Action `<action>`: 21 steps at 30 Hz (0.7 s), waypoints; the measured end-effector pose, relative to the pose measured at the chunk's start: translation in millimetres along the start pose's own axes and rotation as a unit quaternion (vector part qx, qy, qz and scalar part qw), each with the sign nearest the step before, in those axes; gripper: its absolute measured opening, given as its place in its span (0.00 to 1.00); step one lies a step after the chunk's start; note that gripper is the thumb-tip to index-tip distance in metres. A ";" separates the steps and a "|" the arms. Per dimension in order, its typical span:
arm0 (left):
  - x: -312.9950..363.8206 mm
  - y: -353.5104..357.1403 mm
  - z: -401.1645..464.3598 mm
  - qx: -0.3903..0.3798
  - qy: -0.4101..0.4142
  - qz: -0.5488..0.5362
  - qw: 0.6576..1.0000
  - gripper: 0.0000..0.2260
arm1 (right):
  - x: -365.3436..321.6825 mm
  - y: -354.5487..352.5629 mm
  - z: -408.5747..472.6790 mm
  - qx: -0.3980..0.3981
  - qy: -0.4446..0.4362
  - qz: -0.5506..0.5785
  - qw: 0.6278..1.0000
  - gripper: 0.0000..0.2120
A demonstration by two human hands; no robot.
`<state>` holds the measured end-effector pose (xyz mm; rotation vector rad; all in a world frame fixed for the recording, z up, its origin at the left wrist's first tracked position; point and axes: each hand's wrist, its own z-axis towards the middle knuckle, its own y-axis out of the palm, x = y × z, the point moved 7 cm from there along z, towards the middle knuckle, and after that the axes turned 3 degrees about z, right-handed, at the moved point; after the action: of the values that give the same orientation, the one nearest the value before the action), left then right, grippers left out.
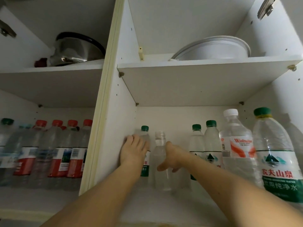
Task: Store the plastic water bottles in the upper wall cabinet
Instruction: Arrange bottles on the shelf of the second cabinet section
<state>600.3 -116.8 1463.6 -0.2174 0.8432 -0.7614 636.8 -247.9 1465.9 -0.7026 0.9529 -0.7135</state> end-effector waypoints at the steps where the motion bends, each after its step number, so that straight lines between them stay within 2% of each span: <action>1: -1.5 1.0 2.2 0.001 0.006 0.021 1.000 0.49 | -3.5 1.4 1.2 -0.008 0.003 0.003 1.000 0.40; 6: 10.0 16.2 5.0 -0.028 -0.003 0.043 0.999 0.52 | -0.4 8.4 8.3 -0.025 0.033 0.044 0.998 0.37; 13: 11.3 24.1 9.6 -0.027 -0.047 0.080 0.995 0.54 | -0.1 12.7 11.7 -0.047 0.034 0.061 0.996 0.35; 17: 9.0 28.5 12.6 -0.034 -0.067 0.099 0.992 0.52 | -2.1 21.3 18.0 -0.066 0.025 0.099 0.993 0.35; 21: 11.0 32.0 13.2 -0.048 -0.070 0.116 0.990 0.51 | 1.1 24.2 22.4 -0.043 0.032 0.118 0.992 0.36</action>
<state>631.4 -102.8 1451.2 -0.2512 0.7580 -0.4821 662.5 -230.2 1455.4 -0.6316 1.1105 -0.4923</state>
